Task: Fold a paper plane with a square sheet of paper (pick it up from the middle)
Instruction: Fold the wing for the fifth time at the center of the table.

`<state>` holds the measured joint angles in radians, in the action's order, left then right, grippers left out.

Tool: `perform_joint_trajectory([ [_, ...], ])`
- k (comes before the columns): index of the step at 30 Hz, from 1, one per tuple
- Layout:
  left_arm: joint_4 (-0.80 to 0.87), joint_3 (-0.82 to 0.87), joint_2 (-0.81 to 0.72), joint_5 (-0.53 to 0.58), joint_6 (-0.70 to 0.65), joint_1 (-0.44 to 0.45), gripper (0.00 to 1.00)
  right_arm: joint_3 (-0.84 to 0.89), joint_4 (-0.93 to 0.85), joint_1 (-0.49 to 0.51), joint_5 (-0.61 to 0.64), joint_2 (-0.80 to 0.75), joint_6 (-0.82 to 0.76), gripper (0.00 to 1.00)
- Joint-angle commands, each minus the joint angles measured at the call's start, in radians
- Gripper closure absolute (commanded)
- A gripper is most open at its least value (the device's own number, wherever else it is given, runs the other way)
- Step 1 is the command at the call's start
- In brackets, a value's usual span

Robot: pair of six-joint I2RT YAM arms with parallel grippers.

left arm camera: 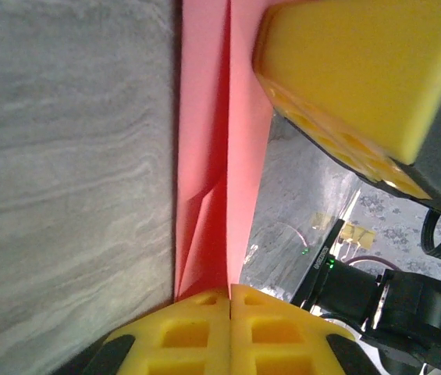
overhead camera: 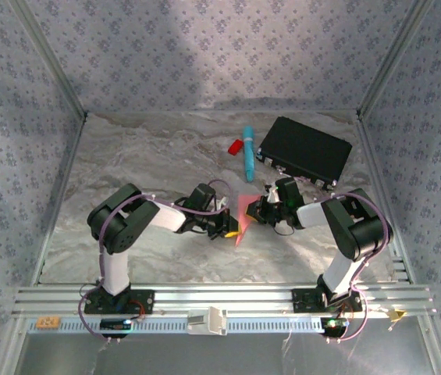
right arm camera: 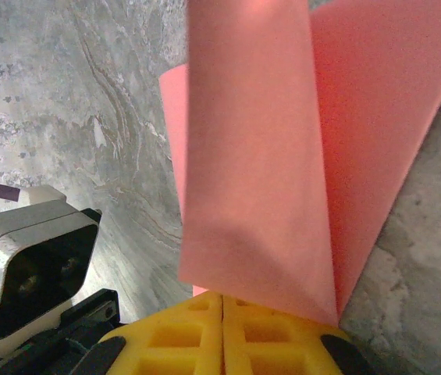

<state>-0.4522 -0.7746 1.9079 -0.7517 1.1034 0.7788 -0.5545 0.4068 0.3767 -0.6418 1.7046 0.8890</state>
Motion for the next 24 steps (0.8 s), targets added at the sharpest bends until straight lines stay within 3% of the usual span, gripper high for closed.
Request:
perform_joint_trajectory([
  [1, 0.056, 0.002, 0.019, -0.064, -0.030, 0.007, 0.92, 0.014, -0.116, 0.010, 0.108, 0.049, -0.025, 0.92],
  [4, 0.071, 0.006, 0.016, -0.070, -0.045, 0.009, 0.91, 0.014, -0.119, 0.011, 0.111, 0.049, -0.025, 0.92],
  [8, 0.089, 0.002, 0.014, -0.080, -0.066, 0.017, 1.00, 0.013, -0.126, 0.010, 0.113, 0.048, -0.025, 0.92],
  [24, 0.334, -0.048, 0.011, -0.039, -0.207, 0.061, 0.96, 0.015, -0.141, 0.015, 0.136, 0.047, -0.024, 0.93],
])
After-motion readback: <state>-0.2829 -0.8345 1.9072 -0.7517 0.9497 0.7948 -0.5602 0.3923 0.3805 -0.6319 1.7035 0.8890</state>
